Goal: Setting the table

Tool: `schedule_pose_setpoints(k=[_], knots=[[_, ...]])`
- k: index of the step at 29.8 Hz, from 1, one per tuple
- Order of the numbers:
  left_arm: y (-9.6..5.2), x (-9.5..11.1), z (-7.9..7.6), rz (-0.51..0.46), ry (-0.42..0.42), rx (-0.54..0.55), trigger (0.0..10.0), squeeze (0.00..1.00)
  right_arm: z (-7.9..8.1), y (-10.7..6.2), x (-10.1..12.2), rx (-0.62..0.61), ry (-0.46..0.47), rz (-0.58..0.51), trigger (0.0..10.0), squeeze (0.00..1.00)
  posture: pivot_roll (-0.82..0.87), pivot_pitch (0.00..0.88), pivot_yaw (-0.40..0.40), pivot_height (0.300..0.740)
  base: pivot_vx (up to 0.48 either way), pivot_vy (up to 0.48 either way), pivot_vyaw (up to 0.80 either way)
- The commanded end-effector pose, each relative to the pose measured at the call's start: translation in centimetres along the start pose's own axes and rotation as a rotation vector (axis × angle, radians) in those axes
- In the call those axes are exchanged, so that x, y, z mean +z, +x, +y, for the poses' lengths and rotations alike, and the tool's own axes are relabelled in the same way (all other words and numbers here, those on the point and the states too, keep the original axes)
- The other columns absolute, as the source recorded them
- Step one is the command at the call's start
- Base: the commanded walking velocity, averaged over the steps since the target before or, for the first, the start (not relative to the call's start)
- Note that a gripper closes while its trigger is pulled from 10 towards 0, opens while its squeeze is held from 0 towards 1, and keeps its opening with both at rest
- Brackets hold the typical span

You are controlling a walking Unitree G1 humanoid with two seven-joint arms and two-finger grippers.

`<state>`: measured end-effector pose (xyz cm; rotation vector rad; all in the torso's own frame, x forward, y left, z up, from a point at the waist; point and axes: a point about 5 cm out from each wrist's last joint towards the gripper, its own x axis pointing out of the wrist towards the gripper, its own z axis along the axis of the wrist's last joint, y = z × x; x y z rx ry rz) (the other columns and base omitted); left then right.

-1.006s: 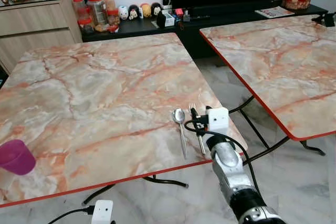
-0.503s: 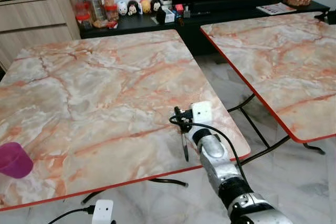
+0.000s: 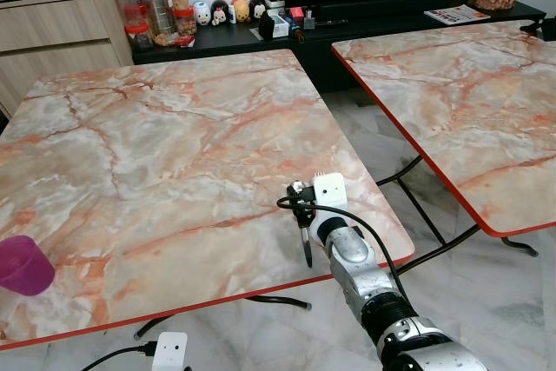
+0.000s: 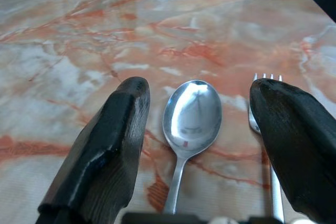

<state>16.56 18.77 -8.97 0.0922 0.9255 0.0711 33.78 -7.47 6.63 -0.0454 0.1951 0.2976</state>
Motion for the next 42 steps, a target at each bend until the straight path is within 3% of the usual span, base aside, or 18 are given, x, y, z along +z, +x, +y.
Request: schedule_pose_setpoints(k=[1,5,17,42], knots=[[-0.1,-0.4,0.0,0.019,-0.006,0.004,10.0,0.0,0.4,0.2,0.3,0.022,-0.012,0.006,10.0,0.0,-0.02,0.0,0.016,0.74,0.0,0.0,0.0],[-0.1,-0.5,-0.1,0.02,-0.009,0.005,10.0,0.0,0.6,0.1,-0.6,0.031,-0.035,0.07,10.0,0.0,-0.02,0.0,0.012,0.74,0.0,0.0,0.0],[-0.1,-0.6,-0.1,0.024,-0.011,0.006,10.0,0.0,0.8,0.1,-0.8,0.041,-0.041,0.09,10.0,0.0,-0.02,0.0,0.01,0.74,0.0,0.0,0.0],[-0.1,-0.8,-0.2,0.044,0.009,-0.002,10.0,0.0,0.9,-0.5,-3.3,0.048,-0.063,0.249,9.9,0.0,-0.03,0.0,0.011,0.74,0.0,0.0,0.0]])
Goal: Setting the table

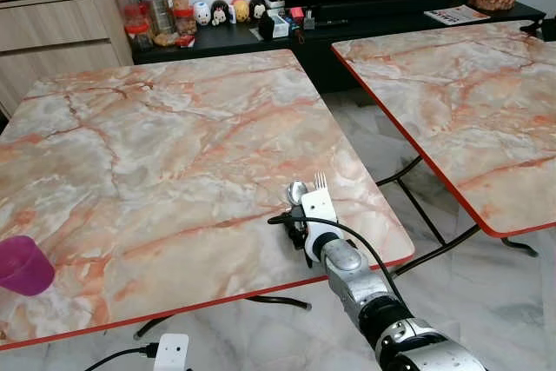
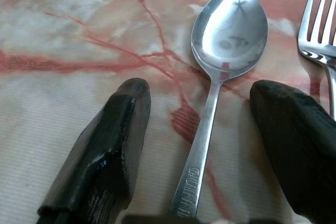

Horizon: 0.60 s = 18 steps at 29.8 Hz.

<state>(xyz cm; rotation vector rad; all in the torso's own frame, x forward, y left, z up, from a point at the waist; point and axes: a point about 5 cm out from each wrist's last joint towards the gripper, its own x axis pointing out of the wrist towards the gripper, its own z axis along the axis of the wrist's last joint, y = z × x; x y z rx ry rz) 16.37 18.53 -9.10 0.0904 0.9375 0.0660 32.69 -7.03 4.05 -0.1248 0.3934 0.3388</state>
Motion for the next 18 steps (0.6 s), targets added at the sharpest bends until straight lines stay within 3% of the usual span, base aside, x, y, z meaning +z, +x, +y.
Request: schedule_pose_setpoints(k=[1,18], knots=[[-0.08,-0.58,0.01,0.032,0.008,0.003,10.0,0.0,0.21,-0.02,-0.57,0.007,-0.009,0.042,0.0,0.0,-0.02,0.0,0.01,0.74,0.0,0.0,0.0],[-0.06,-0.53,-0.13,0.036,0.005,-0.007,10.0,0.0,-0.06,0.01,-0.33,0.007,-0.015,0.034,0.0,0.0,-0.03,0.0,0.009,0.74,0.0,0.0,0.0]])
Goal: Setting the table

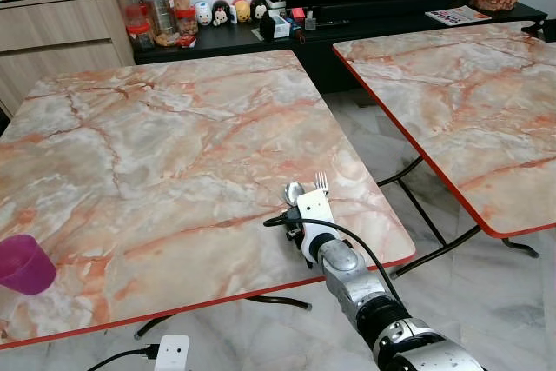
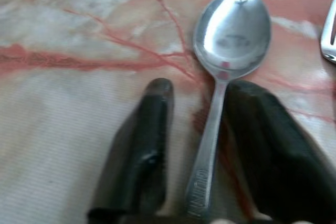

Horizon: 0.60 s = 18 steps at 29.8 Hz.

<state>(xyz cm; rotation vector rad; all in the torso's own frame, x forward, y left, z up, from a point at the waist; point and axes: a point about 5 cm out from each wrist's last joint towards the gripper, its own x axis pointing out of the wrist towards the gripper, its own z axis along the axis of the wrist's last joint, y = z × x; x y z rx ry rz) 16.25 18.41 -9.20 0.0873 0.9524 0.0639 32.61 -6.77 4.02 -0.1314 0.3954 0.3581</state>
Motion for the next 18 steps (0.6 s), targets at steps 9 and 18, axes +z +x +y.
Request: schedule_pose_setpoints(k=[9,18], knots=[[-0.03,-0.33,-0.05,0.021,0.005,-0.012,10.0,0.0,-0.51,-0.02,-0.32,-0.016,-0.003,0.032,0.0,0.0,-0.02,0.0,0.01,0.74,0.0,0.0,0.0],[-0.07,-0.52,-0.06,0.03,0.007,-0.02,10.0,0.0,-0.66,-0.05,-0.48,-0.019,-0.003,0.038,0.0,0.0,-0.02,0.0,0.011,0.74,0.0,0.0,0.0]])
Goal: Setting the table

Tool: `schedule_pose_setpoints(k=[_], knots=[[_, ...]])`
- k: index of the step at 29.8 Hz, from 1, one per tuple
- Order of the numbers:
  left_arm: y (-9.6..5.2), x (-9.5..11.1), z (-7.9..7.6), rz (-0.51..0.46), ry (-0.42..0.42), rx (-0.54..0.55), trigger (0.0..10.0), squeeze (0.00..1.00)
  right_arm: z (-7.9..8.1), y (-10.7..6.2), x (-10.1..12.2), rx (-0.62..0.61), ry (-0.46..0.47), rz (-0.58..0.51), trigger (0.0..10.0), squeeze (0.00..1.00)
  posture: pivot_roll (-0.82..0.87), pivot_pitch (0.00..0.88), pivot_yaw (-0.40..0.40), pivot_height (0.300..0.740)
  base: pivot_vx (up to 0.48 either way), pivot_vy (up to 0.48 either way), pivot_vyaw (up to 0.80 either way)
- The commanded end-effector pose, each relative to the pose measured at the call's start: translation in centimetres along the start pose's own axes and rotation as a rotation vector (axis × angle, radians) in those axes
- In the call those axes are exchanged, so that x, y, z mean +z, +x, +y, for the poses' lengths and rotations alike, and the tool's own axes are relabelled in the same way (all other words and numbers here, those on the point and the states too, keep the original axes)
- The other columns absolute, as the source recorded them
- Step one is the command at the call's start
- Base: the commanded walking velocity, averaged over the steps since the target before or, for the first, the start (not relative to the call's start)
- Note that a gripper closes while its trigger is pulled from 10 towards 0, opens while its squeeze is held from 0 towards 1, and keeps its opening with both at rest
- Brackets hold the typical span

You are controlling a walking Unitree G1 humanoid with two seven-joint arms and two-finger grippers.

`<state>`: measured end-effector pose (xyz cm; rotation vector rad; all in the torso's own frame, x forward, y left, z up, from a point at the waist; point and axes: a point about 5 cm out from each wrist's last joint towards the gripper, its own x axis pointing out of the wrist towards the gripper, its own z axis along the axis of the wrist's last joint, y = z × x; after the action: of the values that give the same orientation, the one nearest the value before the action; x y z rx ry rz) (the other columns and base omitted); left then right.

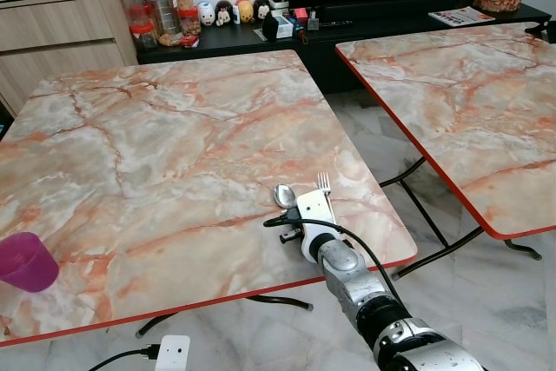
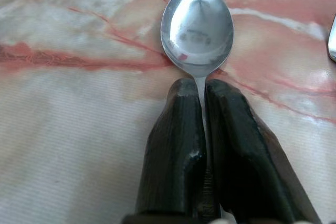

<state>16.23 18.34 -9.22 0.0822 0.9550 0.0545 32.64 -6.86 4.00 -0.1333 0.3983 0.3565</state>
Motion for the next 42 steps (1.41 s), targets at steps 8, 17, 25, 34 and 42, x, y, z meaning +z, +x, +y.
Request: schedule_pose_setpoints(k=[8,17,25,34,42], knots=[[0.0,-0.3,0.1,0.026,0.014,-0.011,10.0,0.0,-0.1,0.1,2.6,-0.001,0.036,-0.156,10.0,0.0,-0.03,0.0,0.018,0.74,0.0,0.0,0.0],[0.0,-0.1,0.2,0.016,0.013,-0.005,10.0,0.0,0.2,-0.5,7.5,0.018,0.058,-0.448,10.0,0.0,-0.03,0.0,0.018,0.74,0.0,0.0,0.0],[-0.1,-0.8,0.2,0.043,0.056,0.013,10.0,0.0,0.2,-0.9,8.6,0.033,0.038,-0.523,10.0,0.0,-0.03,0.0,0.014,0.74,0.0,-0.035,0.0],[-0.1,-0.9,0.5,0.055,0.052,0.022,10.0,0.0,-0.1,-1.2,8.5,0.026,0.031,-0.537,10.0,0.0,-0.03,0.0,0.018,0.74,0.0,-0.447,0.0],[-0.1,-1.0,0.7,0.058,0.045,0.026,10.0,0.0,-0.1,-1.2,8.6,0.028,0.022,-0.543,10.0,0.0,-0.02,0.0,0.018,0.74,0.0,-0.472,0.0]])
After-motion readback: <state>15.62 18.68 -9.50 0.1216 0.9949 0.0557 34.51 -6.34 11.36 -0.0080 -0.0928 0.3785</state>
